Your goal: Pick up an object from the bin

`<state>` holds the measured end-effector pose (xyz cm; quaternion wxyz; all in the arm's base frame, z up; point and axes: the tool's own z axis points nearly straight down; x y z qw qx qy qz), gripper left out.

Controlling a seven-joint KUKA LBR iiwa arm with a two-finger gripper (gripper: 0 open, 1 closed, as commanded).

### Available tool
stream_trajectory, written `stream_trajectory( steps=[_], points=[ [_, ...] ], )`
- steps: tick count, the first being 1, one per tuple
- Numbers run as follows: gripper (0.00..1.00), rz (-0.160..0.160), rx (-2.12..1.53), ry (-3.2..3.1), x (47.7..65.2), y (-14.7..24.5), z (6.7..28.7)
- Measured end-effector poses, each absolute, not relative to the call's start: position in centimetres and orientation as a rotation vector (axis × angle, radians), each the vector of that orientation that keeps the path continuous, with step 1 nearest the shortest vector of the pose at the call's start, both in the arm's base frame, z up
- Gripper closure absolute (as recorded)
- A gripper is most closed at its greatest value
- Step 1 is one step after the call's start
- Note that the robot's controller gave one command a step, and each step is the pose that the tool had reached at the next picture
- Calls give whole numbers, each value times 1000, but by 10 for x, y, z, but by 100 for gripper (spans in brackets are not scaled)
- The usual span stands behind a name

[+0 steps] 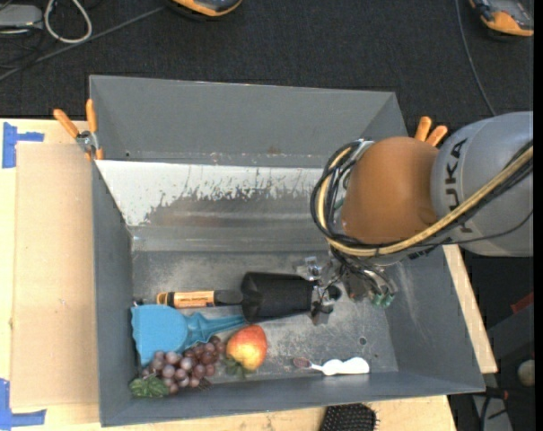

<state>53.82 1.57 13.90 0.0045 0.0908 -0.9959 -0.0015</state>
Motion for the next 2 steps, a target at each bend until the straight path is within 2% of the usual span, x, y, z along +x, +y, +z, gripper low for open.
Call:
stream_trajectory(
  steps=[1, 2],
  points=[
    [100, -4, 337, -3110, 546, 25, 189],
    [100, -1, 15, -3126, 542, 28, 237]
  ],
)
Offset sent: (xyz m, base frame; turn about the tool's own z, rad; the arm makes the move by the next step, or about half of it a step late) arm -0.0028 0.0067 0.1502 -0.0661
